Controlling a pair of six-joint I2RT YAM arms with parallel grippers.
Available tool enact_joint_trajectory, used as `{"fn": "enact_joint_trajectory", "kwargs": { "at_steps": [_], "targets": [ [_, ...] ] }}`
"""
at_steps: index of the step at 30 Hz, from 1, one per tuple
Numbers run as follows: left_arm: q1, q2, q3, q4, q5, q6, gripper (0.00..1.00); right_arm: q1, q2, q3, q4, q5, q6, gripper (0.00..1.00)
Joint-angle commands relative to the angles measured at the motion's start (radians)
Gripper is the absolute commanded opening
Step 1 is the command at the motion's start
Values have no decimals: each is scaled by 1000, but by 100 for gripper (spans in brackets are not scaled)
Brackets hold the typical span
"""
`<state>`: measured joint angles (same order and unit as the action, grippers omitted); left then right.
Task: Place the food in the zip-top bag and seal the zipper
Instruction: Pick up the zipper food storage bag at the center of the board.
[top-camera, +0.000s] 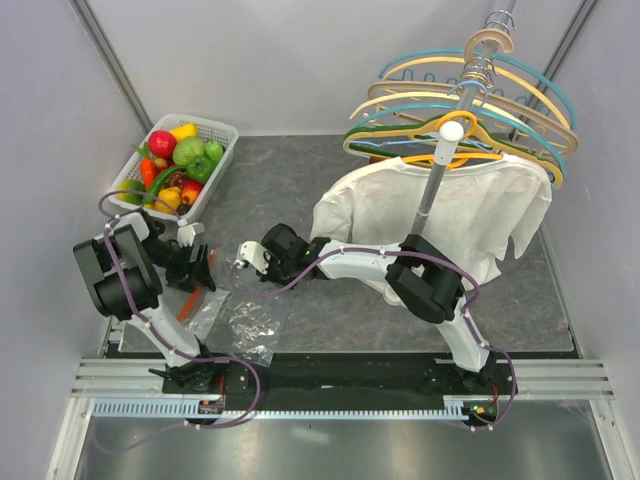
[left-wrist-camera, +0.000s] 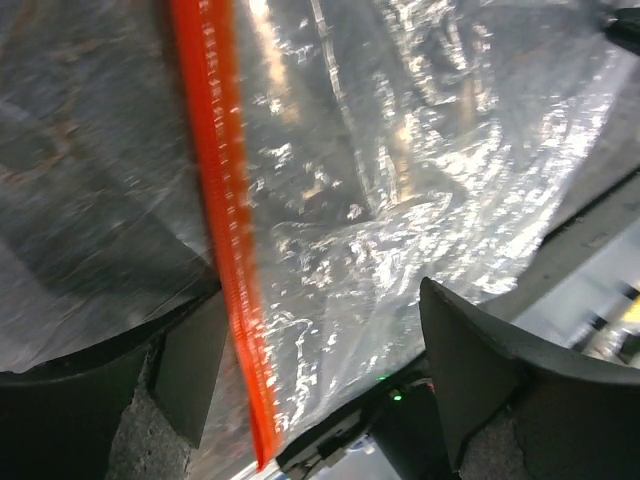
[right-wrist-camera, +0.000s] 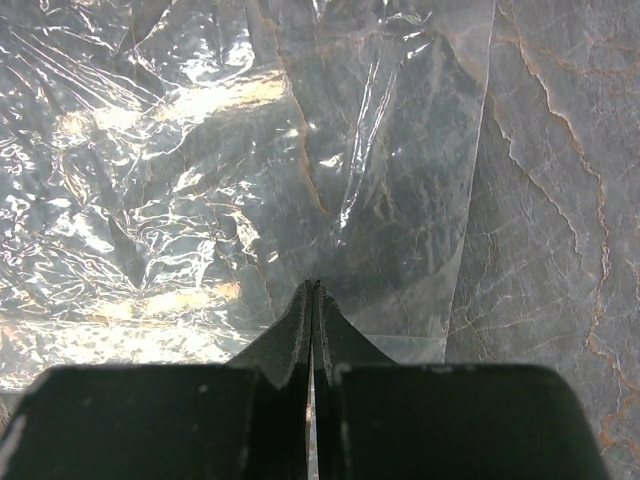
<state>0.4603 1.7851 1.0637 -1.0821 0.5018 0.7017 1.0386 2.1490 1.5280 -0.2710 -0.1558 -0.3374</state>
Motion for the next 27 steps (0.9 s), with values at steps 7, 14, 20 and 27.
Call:
{"fn": "enact_joint_trajectory", "kwargs": {
  "at_steps": [7,14,20,27],
  "targets": [
    [-144,114,67,-9,191,13,66,1,0,-3,-33,9,-6,0],
    [-149,4,114,-65,250,5,13,1,-18,9,-43,6,0,0],
    [-150,-186,188,-136,166,70,2,-6,-122,29,-45,-56,63,38],
    [-152,-419,245,-191,122,289,2,-38,-316,44,62,-252,215,92]
  ]
}}
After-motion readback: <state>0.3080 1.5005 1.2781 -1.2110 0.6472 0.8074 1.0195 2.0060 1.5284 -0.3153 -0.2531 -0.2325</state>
